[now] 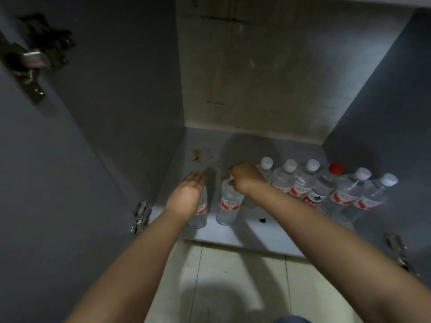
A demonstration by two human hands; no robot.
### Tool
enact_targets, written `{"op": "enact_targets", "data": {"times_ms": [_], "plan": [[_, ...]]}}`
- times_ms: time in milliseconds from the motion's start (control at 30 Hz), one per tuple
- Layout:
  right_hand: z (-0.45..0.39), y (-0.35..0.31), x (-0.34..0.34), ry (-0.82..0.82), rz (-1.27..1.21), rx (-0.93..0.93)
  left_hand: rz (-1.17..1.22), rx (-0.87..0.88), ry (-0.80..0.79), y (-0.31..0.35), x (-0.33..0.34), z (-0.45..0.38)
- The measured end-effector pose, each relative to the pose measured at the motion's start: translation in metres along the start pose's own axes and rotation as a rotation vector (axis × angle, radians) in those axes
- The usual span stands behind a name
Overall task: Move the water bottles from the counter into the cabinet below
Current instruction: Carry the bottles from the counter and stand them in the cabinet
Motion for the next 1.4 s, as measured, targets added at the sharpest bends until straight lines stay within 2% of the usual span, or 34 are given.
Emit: {"op": "enact_targets", "data": {"times_ms": [267, 533, 1067, 1400], "plan": [[-0.009, 0.015, -0.032, 0.153, -0.046, 0.07, 0.009, 0.022, 0.004, 0.007, 0.0, -0.004], [-0.029, 0.024, -0.038, 0.099, -0.063, 0.071, 0.043, 0.023, 0.067, 0.001, -0.001, -0.009], [-0.044, 0.026, -0.028, 0.022, -0.068, 0.009, 0.047, 0.025, 0.068, 0.002, -0.001, -0.009], [-0.041, 0.031, -0.018, 0.089, -0.045, -0.034, 0.015, -0.041, 0.061, -0.004, -0.004, -0.015]]}}
Point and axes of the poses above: each hand's wrist, its own z-axis away from the middle knuckle, its own x-axis out of the palm, y = z × x, the point moved 10 cm from there along -z, towards the middle knuckle, and after that the axes turned 8 degrees about -y, right-handed, at the moved point
